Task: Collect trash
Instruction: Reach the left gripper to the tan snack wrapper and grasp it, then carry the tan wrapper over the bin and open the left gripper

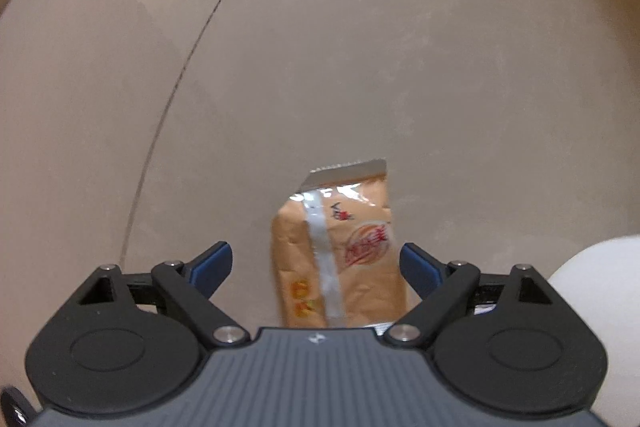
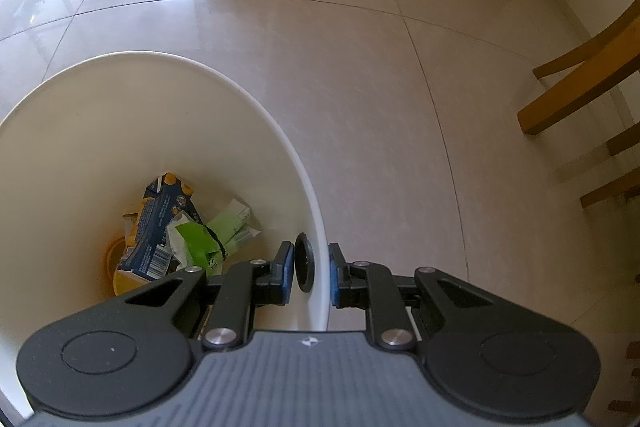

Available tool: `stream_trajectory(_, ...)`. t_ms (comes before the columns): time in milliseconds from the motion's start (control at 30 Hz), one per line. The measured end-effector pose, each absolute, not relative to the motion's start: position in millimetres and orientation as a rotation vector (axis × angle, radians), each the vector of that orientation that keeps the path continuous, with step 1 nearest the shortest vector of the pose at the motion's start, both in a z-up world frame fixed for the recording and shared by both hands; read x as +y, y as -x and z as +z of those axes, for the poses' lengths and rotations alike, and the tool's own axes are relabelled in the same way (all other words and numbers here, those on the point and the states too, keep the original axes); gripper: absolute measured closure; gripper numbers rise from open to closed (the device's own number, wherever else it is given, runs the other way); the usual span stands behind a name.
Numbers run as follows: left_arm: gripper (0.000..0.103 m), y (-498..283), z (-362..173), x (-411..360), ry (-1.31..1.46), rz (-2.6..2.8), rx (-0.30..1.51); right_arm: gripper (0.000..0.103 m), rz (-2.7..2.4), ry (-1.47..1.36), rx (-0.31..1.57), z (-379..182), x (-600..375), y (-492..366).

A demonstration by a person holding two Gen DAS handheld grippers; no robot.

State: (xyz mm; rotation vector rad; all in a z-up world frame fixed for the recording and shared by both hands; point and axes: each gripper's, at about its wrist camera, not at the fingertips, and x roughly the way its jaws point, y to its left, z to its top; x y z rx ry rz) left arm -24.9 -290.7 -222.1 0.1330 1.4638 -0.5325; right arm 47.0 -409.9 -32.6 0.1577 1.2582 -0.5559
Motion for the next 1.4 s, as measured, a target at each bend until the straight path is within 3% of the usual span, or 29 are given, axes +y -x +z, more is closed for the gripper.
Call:
stream_trajectory(467,0.013,31,-225,-325,-0.070,-0.498,1.469,0.085,-0.556,-0.274,1.242,-31,-423,-43)
stream_trajectory(567,0.022,32,-228,-333,-0.062,-0.485,1.472,0.085,-0.556,-0.293,1.241,-31,-426,-42)
stream_trajectory(633,0.034,32,-230,-338,-0.047,-0.486,1.481,0.085,-0.556,-0.291,1.242,-31,-425,-42)
stream_trajectory(1033,0.041,23,-221,-363,-0.065,-0.515,1.441,0.086,-0.561,-0.307,1.256,-30,-426,-42)
stream_trajectory(1233,0.041,12,-195,-365,-0.130,-0.551,1.412,0.086,-0.562,-0.315,1.259,-30,-426,-43)
stream_trajectory(1400,0.041,2,-142,-360,-0.193,-0.607,1.355,0.086,-0.562,-0.318,1.258,-31,-425,-43)
